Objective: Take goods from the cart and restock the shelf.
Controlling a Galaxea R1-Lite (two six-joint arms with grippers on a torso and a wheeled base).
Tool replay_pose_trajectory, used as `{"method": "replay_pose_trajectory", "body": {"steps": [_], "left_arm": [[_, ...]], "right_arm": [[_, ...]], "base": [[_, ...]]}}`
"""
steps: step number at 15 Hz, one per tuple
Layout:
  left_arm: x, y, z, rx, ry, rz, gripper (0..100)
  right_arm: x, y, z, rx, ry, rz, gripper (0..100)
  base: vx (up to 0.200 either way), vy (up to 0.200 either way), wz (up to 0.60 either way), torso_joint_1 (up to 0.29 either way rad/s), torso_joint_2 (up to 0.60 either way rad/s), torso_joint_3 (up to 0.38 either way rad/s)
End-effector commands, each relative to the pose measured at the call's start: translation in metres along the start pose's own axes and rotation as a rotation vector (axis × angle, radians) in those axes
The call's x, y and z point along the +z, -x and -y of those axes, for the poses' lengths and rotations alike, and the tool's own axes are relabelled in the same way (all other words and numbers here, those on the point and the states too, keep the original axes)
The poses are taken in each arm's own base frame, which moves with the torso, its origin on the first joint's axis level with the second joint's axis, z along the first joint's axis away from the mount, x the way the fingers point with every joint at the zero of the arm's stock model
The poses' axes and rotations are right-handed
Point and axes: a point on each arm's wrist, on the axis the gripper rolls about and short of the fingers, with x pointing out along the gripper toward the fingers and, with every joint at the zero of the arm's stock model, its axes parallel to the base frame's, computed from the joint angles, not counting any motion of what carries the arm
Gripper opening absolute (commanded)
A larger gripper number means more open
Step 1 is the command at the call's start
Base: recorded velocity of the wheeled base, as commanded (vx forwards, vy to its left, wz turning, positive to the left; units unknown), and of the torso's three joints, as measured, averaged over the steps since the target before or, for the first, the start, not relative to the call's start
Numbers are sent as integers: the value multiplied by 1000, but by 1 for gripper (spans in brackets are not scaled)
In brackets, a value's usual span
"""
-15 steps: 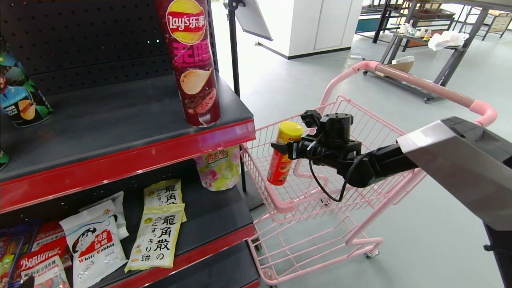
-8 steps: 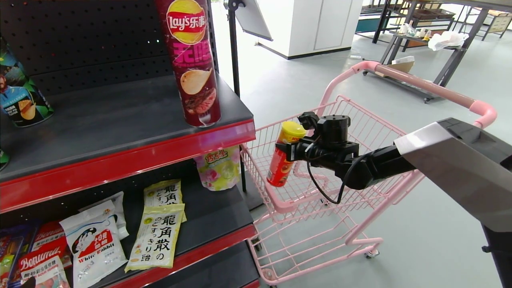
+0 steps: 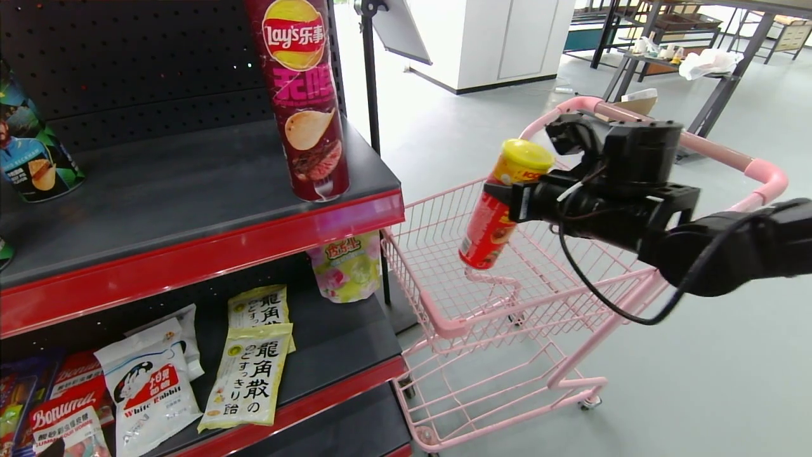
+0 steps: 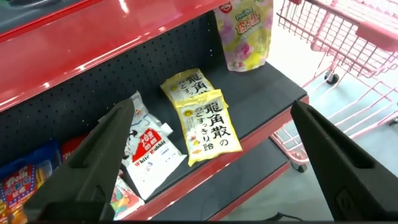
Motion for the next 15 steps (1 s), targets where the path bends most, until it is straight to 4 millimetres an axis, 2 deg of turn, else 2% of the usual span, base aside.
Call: {"method": "replay_pose_trajectory", "body": {"steps": [1, 2, 3, 4, 5, 6, 7, 9, 12, 15], "left_arm": [[3, -4, 1, -4, -37, -22, 100], [4, -5, 1, -6, -54, -30, 100], [6, -5, 0, -5, -60, -37, 100], [8, -6, 1, -15, -63, -47, 100], [9, -6, 1, -35, -61, -46, 100], [8, -6, 1, -50, -61, -44, 100], [9, -6, 2, -86, -59, -37, 100], [9, -8, 2, -77, -92, -51, 100], [9, -8, 2, -76, -115, -51, 100], [9, -7, 2, -72, -115, -44, 100]], "right_arm": [[44, 111, -5, -94, 66, 48, 0], [46, 141, -8, -99, 65, 9, 0], [46, 162, -9, -103, 65, -28, 0], [40, 203, -8, -133, 58, -98, 0], [30, 229, -7, -155, 52, -124, 0], [23, 243, -8, -161, 51, -128, 0], [3, 267, -9, -191, 56, -130, 0], [-10, 279, -6, -241, 58, -133, 0], [-9, 279, -3, -273, 57, -133, 0], [-10, 280, -3, -272, 85, -136, 0]], "base": [[0, 0, 0, 0, 0, 0], [0, 0, 0, 0, 0, 0], [0, 0, 0, 0, 0, 0], [0, 0, 0, 0, 0, 0], [0, 0, 0, 0, 0, 0], [0, 0, 0, 0, 0, 0], [0, 0, 0, 0, 0, 0], [0, 0, 0, 0, 0, 0], [0, 0, 0, 0, 0, 0], [-200, 0, 0, 5, 4, 2]]}}
